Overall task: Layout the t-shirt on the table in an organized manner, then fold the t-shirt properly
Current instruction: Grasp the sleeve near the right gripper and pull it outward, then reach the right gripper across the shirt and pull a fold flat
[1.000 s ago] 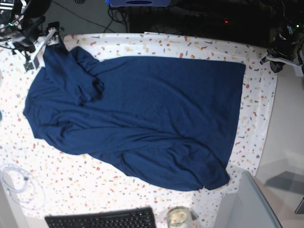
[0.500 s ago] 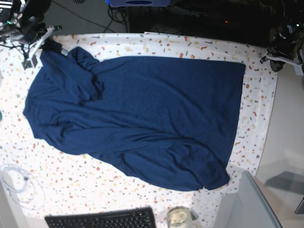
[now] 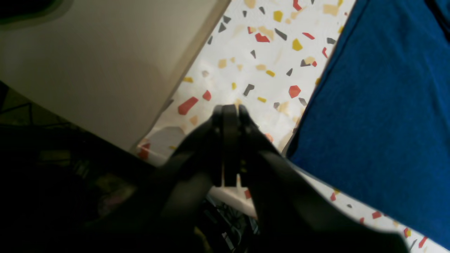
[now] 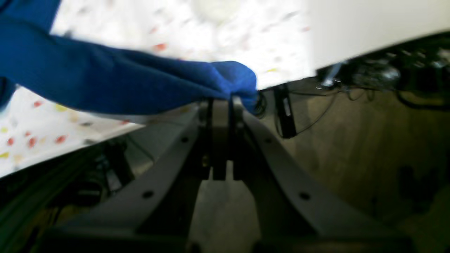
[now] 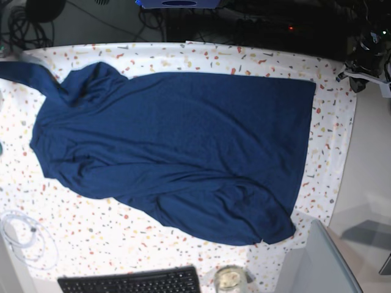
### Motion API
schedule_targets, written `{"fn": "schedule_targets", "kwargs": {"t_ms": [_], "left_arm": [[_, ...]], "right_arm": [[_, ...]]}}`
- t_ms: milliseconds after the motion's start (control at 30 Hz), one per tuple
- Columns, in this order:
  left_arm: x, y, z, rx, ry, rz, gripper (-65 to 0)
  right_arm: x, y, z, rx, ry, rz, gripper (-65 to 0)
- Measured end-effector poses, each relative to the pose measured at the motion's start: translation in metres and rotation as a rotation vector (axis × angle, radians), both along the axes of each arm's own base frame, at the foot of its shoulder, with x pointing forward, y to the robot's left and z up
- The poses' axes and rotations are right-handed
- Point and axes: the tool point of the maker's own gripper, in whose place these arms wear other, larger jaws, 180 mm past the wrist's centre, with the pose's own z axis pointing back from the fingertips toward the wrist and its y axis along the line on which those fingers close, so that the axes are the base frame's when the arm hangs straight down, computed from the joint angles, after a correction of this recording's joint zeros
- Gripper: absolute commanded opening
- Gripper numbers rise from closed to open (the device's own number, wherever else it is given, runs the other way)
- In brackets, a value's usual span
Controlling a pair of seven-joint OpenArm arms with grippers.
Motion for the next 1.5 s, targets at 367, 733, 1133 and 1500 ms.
{"fn": "schedule_targets", "kwargs": {"t_ms": [367,733,1133,1500], "left_arm": [[0.002,0.0,0.001,0.0,-0.005,0.0,-65.0],[0.002,0.001,0.001,0.004,-0.004,-0.001,-65.0],[0.002,0.005,0.004,0.015,0.0,-0.006,-65.0],[-0.022,0.059,0.032,0.096,-0.037,0.139,-65.0]], "right_arm": [[-0.052,-0.066,0.053,-0.15,-0.11,-0.289,-65.0],[-0.056,-0.044,0.06,-0.156,-0.12,-0.25,-65.0],[-0.026,-0.032,0.054,-0.124,-0.142,-0.158,-65.0],[0.057,0.069,0.008,0.076,-0.124,0.241,-65.0]]}}
